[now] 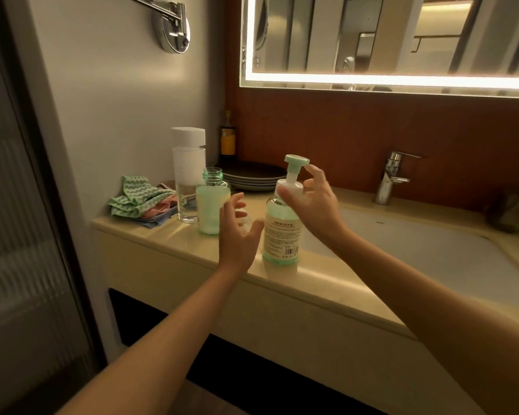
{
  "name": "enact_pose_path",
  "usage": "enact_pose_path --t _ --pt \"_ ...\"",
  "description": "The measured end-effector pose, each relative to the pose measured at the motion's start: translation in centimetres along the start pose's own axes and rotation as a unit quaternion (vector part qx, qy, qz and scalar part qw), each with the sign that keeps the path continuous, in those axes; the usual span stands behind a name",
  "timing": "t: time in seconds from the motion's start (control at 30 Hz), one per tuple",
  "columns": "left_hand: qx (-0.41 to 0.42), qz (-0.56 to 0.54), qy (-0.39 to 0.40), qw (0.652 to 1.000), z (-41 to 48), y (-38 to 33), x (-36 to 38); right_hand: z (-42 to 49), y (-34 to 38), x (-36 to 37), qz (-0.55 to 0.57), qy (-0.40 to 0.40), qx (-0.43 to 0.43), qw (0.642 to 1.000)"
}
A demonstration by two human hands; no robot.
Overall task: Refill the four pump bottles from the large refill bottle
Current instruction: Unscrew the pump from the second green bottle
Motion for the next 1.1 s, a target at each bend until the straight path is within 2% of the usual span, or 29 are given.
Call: enact_pose_path --t 0.1,0.27,0.33,0.53,0.7,0.77,0.93,1.0,1.1 --pt "0.008 -0.015 0.064 0.998 0.2 -0.4 1.3 0.5 0.8 -1.1 -0.018 -0.026 0.008 0.999" --pt "-0.039 -0.056 0.138 0.988 0.5 -0.5 3.7 0.9 0.8 -0.7 -0.034 -0.019 0.031 0.999" --pt "-0.035 -0.034 0.129 0.99 0.6 -0.5 4.0 1.0 0.7 -0.7 -0.018 -0.025 0.024 0.999" --pt "-0.023 0.001 0.089 0.996 0.5 -0.4 3.8 1.3 0.6 -0.2 0.057 0.039 0.025 0.997" --pt "-0.021 0.012 0.073 0.997 0.4 -0.6 3.7 2.0 1.2 -0.5 -0.032 0.011 0.03 0.999" --pt "-0.024 0.02 0.073 0.997 0.4 -0.7 3.7 2.2 1.2 -0.5 -0.033 0.005 0.034 0.999" --pt "-0.011 0.03 0.063 0.997 0.0 -1.1 3.7 1.8 0.9 0.2 0.08 0.052 0.026 0.995" --pt "-0.012 0.032 0.062 0.998 -0.1 -1.2 3.7 2.0 0.7 0.3 0.07 0.062 0.029 0.995" --pt "-0.01 0.028 0.063 0.998 -0.1 -1.2 3.7 2.6 0.5 0.0 -0.005 0.052 0.045 0.998"
Point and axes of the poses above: each hand's wrist, its own z-axis towards the middle knuckle, its own x-axis out of the palm, y = z × x, the point moved 5 cm from there along z, towards the middle knuckle, and after that the axes turned 14 degrees about y, right-handed, at the moved point
